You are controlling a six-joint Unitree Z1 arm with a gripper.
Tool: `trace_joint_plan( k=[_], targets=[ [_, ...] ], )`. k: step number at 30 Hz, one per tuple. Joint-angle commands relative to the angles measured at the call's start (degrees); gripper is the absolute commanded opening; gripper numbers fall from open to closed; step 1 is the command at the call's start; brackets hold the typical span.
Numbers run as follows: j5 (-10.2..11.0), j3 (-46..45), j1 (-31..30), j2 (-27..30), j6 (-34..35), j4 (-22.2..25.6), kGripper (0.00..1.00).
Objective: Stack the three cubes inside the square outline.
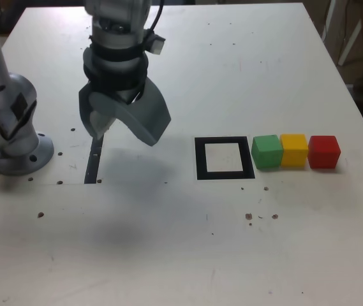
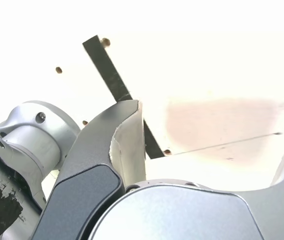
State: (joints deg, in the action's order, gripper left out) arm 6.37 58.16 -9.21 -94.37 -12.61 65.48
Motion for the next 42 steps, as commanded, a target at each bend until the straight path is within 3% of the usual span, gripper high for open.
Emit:
trace_joint_plan(
  k=[1,19,33,37,42],
  targets=[
    [0.3,1.4,0.1,-0.5,-0.5,1.0,0.99],
    [2.1,21.3,0.1,-11.5,-2.6,9.0,0.99],
    [4.5,39.7,0.2,-21.5,-11.6,13.4,1.0],
    [5.8,43.9,0.6,-23.5,-16.1,13.8,1.0],
    [9.1,50.2,0.9,-25.8,-22.5,15.0,1.0]
  ],
)
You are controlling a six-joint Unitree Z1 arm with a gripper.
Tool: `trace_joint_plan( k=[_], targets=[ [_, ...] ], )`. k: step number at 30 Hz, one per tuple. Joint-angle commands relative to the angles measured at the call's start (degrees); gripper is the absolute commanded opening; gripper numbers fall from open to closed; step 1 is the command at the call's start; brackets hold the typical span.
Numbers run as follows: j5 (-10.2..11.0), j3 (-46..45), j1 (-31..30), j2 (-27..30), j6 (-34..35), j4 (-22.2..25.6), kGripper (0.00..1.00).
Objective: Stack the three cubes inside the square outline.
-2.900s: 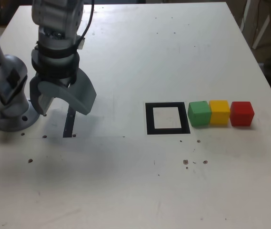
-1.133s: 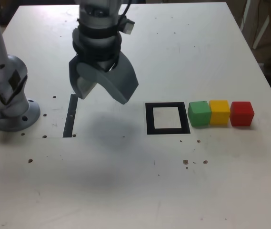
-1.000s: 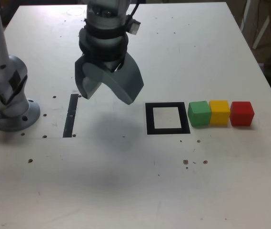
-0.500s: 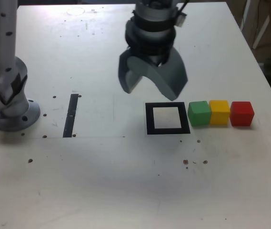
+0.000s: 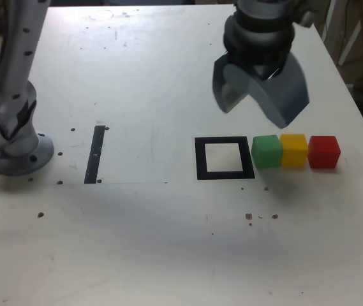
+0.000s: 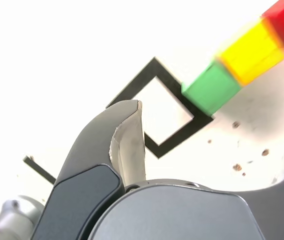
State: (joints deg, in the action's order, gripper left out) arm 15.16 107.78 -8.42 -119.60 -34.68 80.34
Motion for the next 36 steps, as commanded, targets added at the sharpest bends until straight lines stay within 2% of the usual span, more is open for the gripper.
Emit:
trace_joint_plan(
  k=[1,7,14,18,27,36],
  targets=[
    [1.0,2.0,0.1,-1.3,-1.9,0.5,1.0],
    [3.3,5.8,1.1,-3.6,-7.4,0.5,1.0],
    [7.8,12.1,1.3,-8.2,-15.0,1.0,0.99],
    [9.4,16.1,1.3,-11.2,-18.2,1.7,0.99],
    [10.5,23.9,1.3,-16.5,-23.3,3.7,0.98],
    [11.7,28.5,0.6,-19.4,-24.5,5.1,0.97]
  ],
)
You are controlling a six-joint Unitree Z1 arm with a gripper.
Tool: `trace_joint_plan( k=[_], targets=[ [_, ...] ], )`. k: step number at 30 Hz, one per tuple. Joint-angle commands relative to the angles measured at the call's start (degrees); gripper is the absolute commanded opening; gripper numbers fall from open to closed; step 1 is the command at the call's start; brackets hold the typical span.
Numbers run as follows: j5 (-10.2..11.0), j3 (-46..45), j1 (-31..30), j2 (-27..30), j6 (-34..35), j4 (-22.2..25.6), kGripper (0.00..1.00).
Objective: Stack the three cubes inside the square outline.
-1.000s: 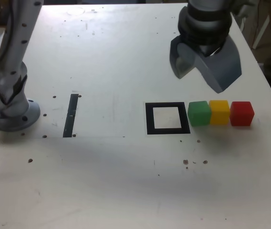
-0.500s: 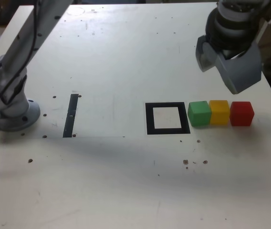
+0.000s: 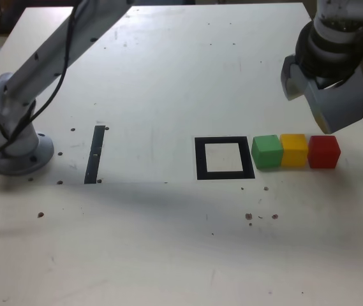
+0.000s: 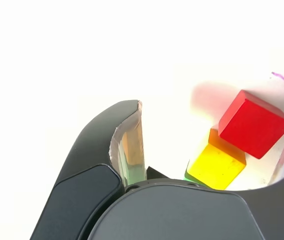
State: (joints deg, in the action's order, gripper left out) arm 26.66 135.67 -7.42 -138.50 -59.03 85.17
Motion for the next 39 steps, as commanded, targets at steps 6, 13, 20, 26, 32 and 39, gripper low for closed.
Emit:
trace_joint_plan(
  k=[6,13,20,26,32,39],
  targets=[
    [1.4,4.7,-2.3,-3.1,-0.5,2.1,0.97],
    [1.7,6.8,-3.2,-5.4,-0.6,2.6,0.97],
    [1.9,9.4,-3.3,-7.3,-0.5,3.3,0.96],
    [1.9,11.2,-3.3,-9.3,-0.5,3.7,0.95],
    [1.9,13.5,-3.3,-11.0,-0.5,4.4,0.94],
    [2.1,16.2,-3.3,-12.5,-0.9,5.6,0.92]
  ],
)
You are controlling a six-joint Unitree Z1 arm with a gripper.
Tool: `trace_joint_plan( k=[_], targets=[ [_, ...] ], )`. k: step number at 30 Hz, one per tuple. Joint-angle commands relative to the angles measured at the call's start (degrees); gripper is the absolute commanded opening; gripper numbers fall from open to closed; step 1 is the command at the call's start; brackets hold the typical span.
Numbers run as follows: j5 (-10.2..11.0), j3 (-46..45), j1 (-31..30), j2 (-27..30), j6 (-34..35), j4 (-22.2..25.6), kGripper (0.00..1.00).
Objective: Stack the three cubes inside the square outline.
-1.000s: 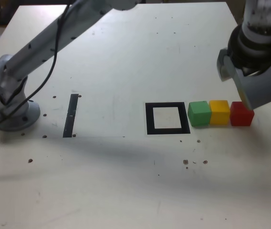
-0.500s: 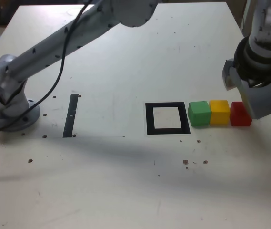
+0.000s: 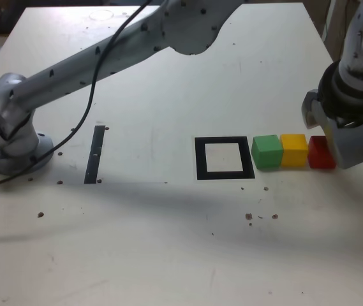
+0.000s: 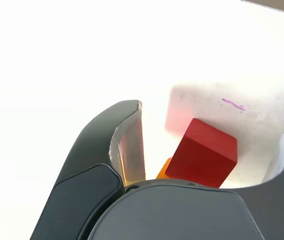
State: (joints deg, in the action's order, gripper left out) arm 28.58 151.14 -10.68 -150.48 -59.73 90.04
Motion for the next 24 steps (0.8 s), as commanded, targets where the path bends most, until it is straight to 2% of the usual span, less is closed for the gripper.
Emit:
trace_joint_plan(
  k=[1,15,20,24],
  targets=[
    [0.2,1.2,-0.1,-0.7,-0.3,0.9,0.91],
    [-0.5,4.8,0.0,-2.7,0.9,2.1,0.84],
    [-0.5,5.4,0.0,-3.0,1.5,2.1,0.76],
    [-0.5,5.5,0.0,-3.0,2.0,2.1,0.65]
  ],
)
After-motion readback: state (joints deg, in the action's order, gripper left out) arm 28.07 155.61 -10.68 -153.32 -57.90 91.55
